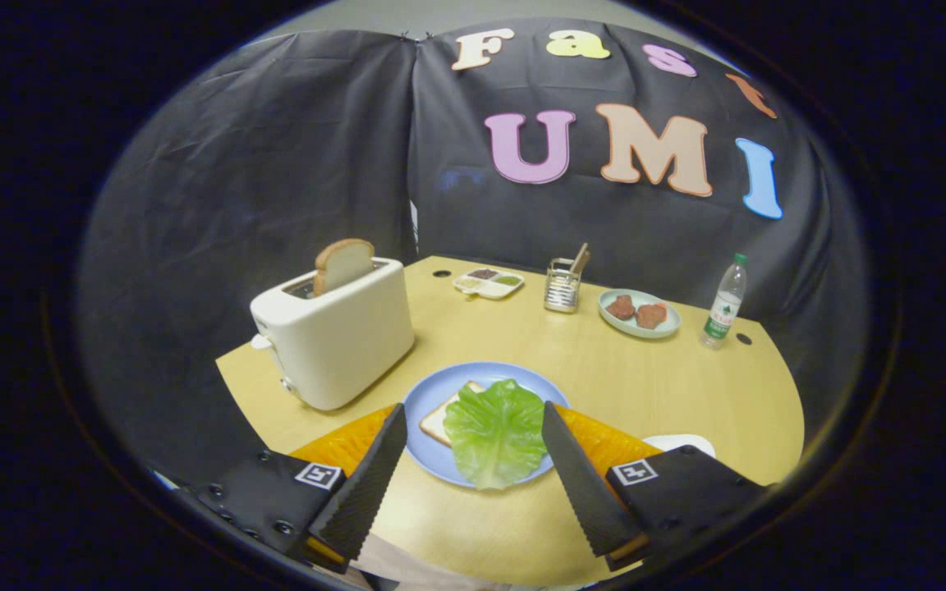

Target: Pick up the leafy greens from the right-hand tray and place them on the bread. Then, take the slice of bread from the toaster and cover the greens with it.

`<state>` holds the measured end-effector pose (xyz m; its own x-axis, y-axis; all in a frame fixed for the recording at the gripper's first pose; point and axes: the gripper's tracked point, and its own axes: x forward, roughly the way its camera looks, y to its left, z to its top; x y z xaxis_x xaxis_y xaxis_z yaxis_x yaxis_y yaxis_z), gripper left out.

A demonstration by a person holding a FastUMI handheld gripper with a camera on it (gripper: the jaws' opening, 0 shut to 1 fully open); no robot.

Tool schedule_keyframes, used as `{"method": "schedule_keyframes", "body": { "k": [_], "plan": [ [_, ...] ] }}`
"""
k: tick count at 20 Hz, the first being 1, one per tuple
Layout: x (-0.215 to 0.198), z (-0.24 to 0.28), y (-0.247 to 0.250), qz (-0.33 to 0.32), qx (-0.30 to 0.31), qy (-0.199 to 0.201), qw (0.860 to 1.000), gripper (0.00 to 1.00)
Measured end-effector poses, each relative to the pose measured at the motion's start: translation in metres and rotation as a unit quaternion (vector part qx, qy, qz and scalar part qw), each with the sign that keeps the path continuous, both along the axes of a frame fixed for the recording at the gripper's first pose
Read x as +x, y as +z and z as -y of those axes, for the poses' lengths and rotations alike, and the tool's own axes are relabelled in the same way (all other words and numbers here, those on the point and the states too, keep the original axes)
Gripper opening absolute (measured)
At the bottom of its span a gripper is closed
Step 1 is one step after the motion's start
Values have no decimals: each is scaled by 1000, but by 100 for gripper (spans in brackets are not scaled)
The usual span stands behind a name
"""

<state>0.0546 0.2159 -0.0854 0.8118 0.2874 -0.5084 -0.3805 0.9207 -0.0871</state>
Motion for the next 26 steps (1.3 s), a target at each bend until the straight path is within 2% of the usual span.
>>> {"method": "schedule_keyframes", "body": {
  "k": [7,14,21,26],
  "plan": [
    [16,-54,40,22,23,28,999,100],
    [35,-107,55,20,39,53,998,100],
    [60,-160,40,5,56,73,996,100],
    [74,-190,9,-23,66,74,995,100]
  ]
}}
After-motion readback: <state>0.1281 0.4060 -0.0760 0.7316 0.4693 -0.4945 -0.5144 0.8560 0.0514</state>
